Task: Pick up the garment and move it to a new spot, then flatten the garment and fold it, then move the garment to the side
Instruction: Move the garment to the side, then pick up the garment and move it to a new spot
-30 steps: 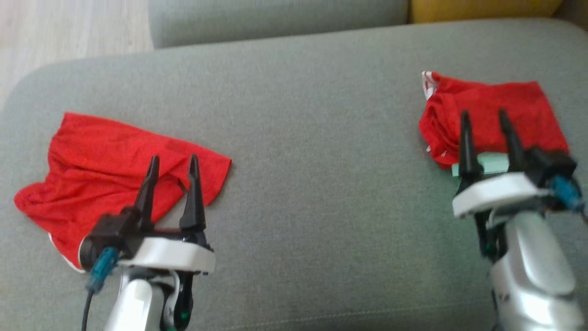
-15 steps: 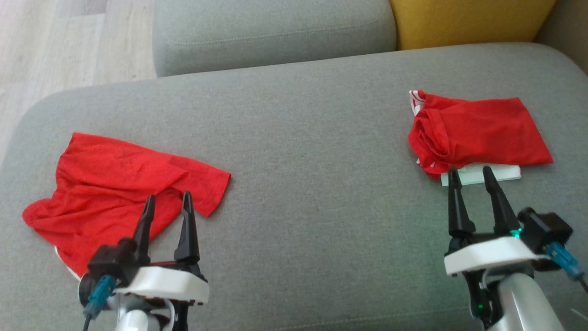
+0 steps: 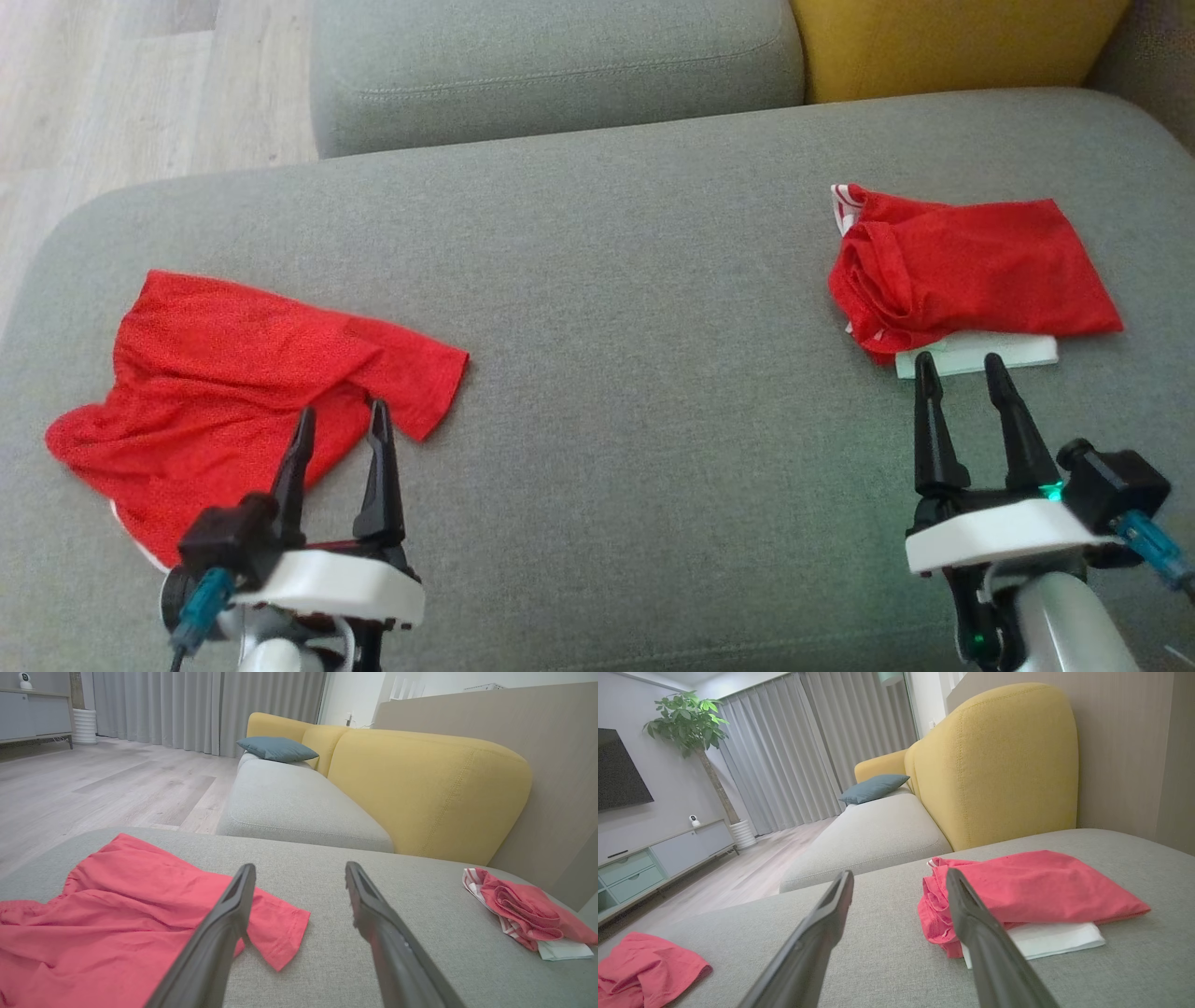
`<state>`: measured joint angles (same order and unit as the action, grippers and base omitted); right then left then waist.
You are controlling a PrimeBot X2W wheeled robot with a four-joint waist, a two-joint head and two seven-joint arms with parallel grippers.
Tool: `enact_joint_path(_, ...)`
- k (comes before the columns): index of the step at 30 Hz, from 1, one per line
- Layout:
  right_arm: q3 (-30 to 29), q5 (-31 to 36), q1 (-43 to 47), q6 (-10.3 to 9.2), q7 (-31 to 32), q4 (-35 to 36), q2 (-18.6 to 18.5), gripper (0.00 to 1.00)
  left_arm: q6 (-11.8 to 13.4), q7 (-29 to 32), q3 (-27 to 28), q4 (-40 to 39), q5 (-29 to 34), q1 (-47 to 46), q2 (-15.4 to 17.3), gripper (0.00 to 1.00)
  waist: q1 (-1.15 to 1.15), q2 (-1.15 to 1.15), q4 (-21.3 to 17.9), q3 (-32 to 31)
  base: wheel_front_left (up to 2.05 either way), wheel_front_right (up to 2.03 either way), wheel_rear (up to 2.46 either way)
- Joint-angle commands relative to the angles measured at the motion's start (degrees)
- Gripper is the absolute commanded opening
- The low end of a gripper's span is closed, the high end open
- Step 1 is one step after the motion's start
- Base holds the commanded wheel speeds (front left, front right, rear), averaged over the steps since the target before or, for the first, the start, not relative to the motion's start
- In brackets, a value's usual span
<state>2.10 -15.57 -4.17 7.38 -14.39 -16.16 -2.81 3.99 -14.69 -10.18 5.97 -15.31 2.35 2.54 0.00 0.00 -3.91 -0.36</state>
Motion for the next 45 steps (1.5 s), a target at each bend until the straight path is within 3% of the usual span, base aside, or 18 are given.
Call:
enact_joint_path(1, 1.67, -0.29, -1.52, 0.11, -0.61, 2.13, -0.08, 1.0, -0.19, -0.31, 2.06, -1.72, -0.45, -1.91, 0.33, 1.0, 0.0, 0.0, 0.01, 0.01, 0.0, 0.0, 0.0)
enact_joint_path(15, 1.63, -0.77, -1.37, 0.11, -0.61, 2.04, -0.07, 1.0, -0.11, -0.31, 1.95, -1.73, -0.23, -1.98, 0.33, 1.0, 0.0, 0.0, 0.34, -0.11, 0.0, 0.0, 0.0)
enact_joint_path(23, 2.72, -1.17, -1.09, 0.11, -0.61, 2.03, -0.07, 1.0, -0.04, -0.31, 2.02, -1.59, -0.08, -2.3, 0.33, 1.0, 0.0, 0.0, 3.34, -0.24, 0.0, 0.0, 0.0)
enact_joint_path(45, 11.14, -4.62, 0.7, 0.11, -0.61, 0.5, -0.07, 1.0, -0.98, -0.31, 7.37, -1.73, 1.82, -0.66, 0.33, 1.0, 0.0, 0.0, 23.53, -1.57, 0.0, 0.0, 0.0)
